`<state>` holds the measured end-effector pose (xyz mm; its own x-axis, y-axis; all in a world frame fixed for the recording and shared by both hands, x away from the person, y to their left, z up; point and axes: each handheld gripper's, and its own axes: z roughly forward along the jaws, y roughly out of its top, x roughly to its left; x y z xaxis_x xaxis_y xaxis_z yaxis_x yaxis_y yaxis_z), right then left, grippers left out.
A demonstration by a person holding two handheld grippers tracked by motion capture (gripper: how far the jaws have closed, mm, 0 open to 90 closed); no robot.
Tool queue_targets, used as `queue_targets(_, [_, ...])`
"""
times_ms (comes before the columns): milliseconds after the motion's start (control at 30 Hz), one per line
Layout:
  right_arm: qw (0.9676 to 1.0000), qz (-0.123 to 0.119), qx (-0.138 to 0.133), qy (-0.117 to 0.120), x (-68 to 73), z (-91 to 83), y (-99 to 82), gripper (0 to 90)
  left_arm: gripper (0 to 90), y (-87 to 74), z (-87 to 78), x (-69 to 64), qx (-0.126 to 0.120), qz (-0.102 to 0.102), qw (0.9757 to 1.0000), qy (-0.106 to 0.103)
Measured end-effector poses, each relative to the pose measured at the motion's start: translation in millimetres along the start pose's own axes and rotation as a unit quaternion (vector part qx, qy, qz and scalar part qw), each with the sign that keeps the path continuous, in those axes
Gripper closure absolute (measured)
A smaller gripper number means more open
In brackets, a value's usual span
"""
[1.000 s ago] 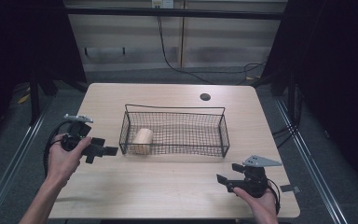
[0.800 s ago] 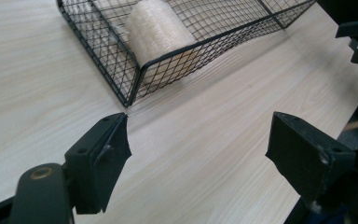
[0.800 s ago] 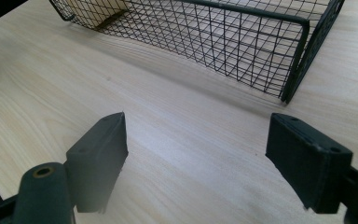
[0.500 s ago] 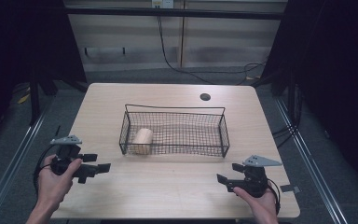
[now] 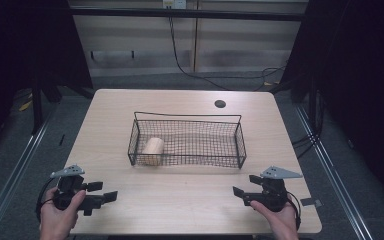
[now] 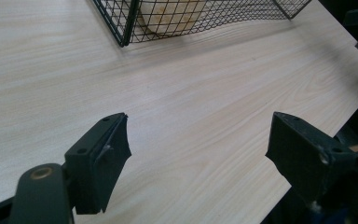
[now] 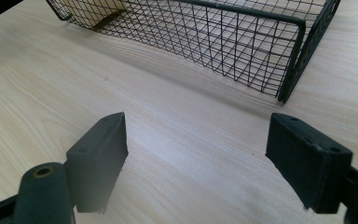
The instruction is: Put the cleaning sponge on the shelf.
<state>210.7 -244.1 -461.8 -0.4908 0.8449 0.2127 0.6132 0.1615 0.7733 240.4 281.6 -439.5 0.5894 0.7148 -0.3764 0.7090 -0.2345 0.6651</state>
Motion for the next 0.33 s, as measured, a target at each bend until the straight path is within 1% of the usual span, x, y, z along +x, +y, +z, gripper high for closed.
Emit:
queue_targets(33, [1.0000,0.000,-0.001,0.000,0.0,0.0,0.0,20.4,20.2,-1.7,1.9,0.6,0.006,0.005,1.0000,0.003])
queue_targets(67, [1.0000,-0.002,-0.001,0.000,-0.2,0.1,-0.1,20.3,20.2,-4.2,3.9,0.9,0.002,0.002,1.0000,0.003])
queue_targets(100, [1.0000,-0.002,-0.001,-0.001,-0.1,0.3,-0.2,20.1,20.2,-6.8,5.1,2.5,0.003,-0.003,1.0000,-0.001])
queue_targets(133, [1.0000,-0.002,-0.001,-0.001,0.1,0.5,-0.2,19.8,20.3,-9.8,5.5,3.4,-0.011,-0.011,0.9999,-0.002])
queue_targets(167, [1.0000,-0.003,0.001,-0.001,0.5,0.9,-0.3,19.7,20.4,-11.8,5.0,4.8,-0.026,-0.018,0.9995,0.001])
queue_targets(233, [0.9999,-0.008,0.007,-0.003,1.5,2.5,-0.4,19.6,20.3,-12.6,6.5,9.7,-0.023,-0.026,0.9994,0.007])
queue_targets(267, [0.9999,-0.010,0.010,-0.003,1.5,3.7,-0.6,19.6,20.3,-13.5,7.4,11.4,-0.027,-0.035,0.9990,0.008])
queue_targets(300, [0.9999,-0.008,0.012,-0.002,1.8,4.3,-0.5,19.6,20.0,-14.0,8.6,12.5,-0.022,-0.039,0.9990,0.002])
queue_targets(333, [0.9999,-0.008,0.012,-0.002,2.0,4.6,-0.3,19.7,19.8,-15.2,10.2,12.7,-0.021,-0.040,0.9990,-0.004])
